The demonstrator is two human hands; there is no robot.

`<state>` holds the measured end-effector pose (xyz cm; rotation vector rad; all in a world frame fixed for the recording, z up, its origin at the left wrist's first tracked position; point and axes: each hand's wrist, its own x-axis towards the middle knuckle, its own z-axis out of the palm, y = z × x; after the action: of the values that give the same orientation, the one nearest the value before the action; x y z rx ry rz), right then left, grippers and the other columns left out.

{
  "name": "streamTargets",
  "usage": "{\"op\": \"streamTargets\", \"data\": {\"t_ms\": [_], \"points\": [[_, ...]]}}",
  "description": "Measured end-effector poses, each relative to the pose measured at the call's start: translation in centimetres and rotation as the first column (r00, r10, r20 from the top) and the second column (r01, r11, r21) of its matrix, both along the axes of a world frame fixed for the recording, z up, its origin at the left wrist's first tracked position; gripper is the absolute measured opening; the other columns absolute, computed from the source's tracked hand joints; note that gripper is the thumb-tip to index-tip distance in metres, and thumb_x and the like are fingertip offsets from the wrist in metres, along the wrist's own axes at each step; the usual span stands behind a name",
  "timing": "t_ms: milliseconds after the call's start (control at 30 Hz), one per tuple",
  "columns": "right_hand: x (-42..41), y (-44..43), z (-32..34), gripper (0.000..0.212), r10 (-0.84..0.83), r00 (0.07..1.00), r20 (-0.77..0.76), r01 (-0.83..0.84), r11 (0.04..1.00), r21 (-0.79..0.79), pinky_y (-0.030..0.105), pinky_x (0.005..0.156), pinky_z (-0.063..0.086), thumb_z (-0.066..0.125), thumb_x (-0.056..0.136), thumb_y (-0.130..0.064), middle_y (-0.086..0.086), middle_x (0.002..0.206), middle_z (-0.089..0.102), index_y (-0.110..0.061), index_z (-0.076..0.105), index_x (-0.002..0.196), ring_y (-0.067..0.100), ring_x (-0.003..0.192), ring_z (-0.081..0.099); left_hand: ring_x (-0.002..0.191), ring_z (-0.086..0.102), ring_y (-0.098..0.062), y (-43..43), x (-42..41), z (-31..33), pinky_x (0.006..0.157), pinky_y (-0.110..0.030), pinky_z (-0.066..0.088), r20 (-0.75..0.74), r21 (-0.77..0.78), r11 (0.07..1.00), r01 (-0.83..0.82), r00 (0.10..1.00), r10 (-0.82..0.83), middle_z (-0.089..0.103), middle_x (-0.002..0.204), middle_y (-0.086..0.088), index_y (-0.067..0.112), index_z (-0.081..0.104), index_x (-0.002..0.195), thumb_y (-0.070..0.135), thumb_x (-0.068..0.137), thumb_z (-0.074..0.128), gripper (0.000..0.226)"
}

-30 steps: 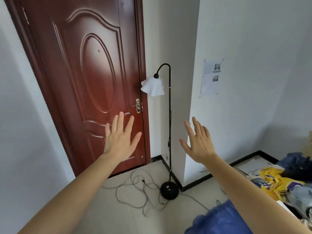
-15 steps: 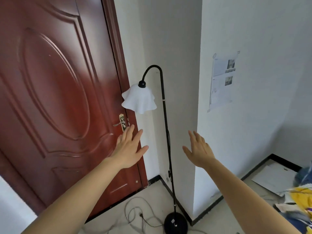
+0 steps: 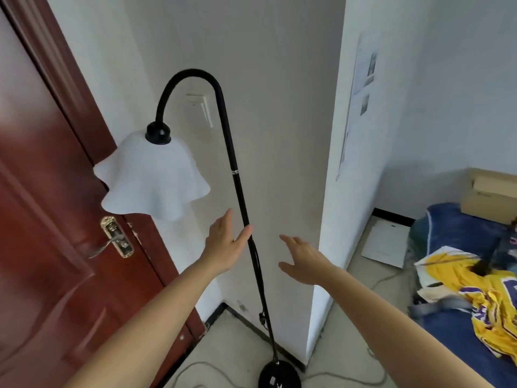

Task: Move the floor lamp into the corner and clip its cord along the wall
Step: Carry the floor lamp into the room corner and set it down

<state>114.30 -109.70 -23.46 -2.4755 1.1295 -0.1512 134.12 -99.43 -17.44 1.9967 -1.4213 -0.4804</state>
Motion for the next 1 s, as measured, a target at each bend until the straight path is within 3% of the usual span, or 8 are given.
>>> {"op": "streamTargets", "data": {"t_ms": [100, 233, 333, 467, 567, 633, 733, 1000], "points": [[3.1, -1.2, -2.5, 0.080, -0.103, 0.992, -0.073, 0.111, 0.987, 0.117, 0.043, 0.107, 0.043, 0.060, 0.091, -0.047, 0.010, 0.152, 0.042, -0.023, 0.018, 0.155, 0.030, 0.133, 0.048, 0.145, 0.025, -0.016, -3.8, 2.7, -2.2, 0.119, -0.048, 0.024, -0.058, -0.078, 0.989, 0.128, 0.989, -0.133, 0.036, 0.157, -0.003, 0.020, 0.029, 0.152, 0.065, 0.095, 0.033, 0.073], [6.6, -0.8, -6.9, 0.083, -0.154, 0.978, -0.137, 0.188, 0.940, 0.284, 0.042, 0.109, 0.041, 0.065, 0.088, -0.053, 0.006, 0.152, 0.043, -0.028, 0.021, 0.154, 0.027, 0.134, 0.047, 0.098, 0.051, -0.013, -6.4, 4.6, -5.2, 0.094, -0.044, 0.046, -0.056, -0.238, 0.935, 0.263, 0.957, -0.283, 0.061, 0.097, -0.001, 0.015, 0.059, 0.104, 0.054, 0.100, 0.033, 0.047], [8.7, 0.4, -9.8, 0.075, -0.203, 0.968, -0.145, 0.245, 0.884, 0.398, 0.042, 0.107, 0.044, 0.063, 0.091, -0.050, 0.005, 0.148, 0.049, -0.027, 0.027, 0.152, 0.026, 0.129, 0.051, 0.087, 0.056, -0.017, -7.2, 5.3, -7.1, 0.081, -0.039, 0.048, -0.122, -0.256, 0.920, 0.297, 0.934, -0.336, 0.060, 0.086, -0.006, 0.010, 0.058, 0.095, 0.049, 0.102, 0.032, 0.048], [10.5, 1.6, -11.1, 0.045, -0.350, 0.934, -0.074, 0.343, 0.819, 0.459, 0.045, 0.100, 0.050, 0.054, 0.098, -0.042, 0.005, 0.135, 0.061, -0.025, 0.043, 0.138, 0.027, 0.116, 0.061, 0.069, 0.060, -0.006, -7.3, 5.2, -8.2, 0.064, -0.014, 0.042, -0.322, -0.261, 0.917, 0.301, 0.869, -0.377, 0.067, 0.077, 0.000, 0.013, 0.061, 0.095, 0.057, 0.097, 0.025, 0.057], [11.0, 2.7, -11.0, 0.036, -0.391, 0.916, -0.088, 0.388, 0.811, 0.438, 0.048, 0.094, 0.053, 0.052, 0.099, -0.039, 0.010, 0.122, 0.066, -0.018, 0.047, 0.129, 0.030, 0.105, 0.065, 0.063, 0.061, -0.019, -6.8, 4.3, -8.2, 0.069, -0.026, 0.049, -0.478, -0.264, 0.912, 0.315, 0.779, -0.407, 0.060, 0.061, 0.001, 0.018, 0.051, 0.075, 0.064, 0.092, 0.029, 0.054], [10.8, 3.7, -10.9, 0.033, -0.399, 0.910, -0.114, 0.410, 0.822, 0.394, 0.048, 0.089, 0.054, 0.051, 0.100, -0.037, 0.012, 0.114, 0.067, -0.015, 0.048, 0.125, 0.031, 0.098, 0.065, 0.050, 0.045, -0.021, -6.2, 3.4, -8.0, 0.056, -0.036, 0.042, -0.561, -0.233, 0.911, 0.339, 0.719, -0.411, 0.042, 0.048, 0.009, 0.021, 0.038, 0.061, 0.069, 0.086, 0.034, 0.054], [9.9, 6.0, -10.5, 0.030, -0.393, 0.903, -0.171, 0.428, 0.851, 0.305, 0.047, 0.081, 0.056, 0.048, 0.101, -0.036, 0.012, 0.109, 0.068, -0.015, 0.048, 0.123, 0.032, 0.091, 0.066, 0.042, 0.026, -0.015, -4.5, 1.7, -7.3, 0.052, -0.035, 0.024, -0.617, -0.180, 0.906, 0.383, 0.673, -0.408, 0.026, 0.042, 0.013, 0.028, 0.029, 0.043, 0.074, 0.080, 0.042, 0.060], [3.6, 16.5, -8.4, 0.031, -0.492, 0.861, -0.125, 0.507, 0.844, 0.173, 0.034, 0.066, 0.039, 0.045, 0.102, -0.041, 0.009, 0.103, 0.070, -0.020, 0.056, 0.122, 0.033, 0.090, 0.066, 0.041, 0.021, -0.009, 4.6, -4.9, -4.3, 0.046, -0.025, 0.022, -0.556, -0.233, 0.762, 0.604, 0.560, -0.614, 0.022, 0.041, 0.013, 0.026, 0.026, 0.039, 0.073, 0.078, 0.047, 0.064]]}}
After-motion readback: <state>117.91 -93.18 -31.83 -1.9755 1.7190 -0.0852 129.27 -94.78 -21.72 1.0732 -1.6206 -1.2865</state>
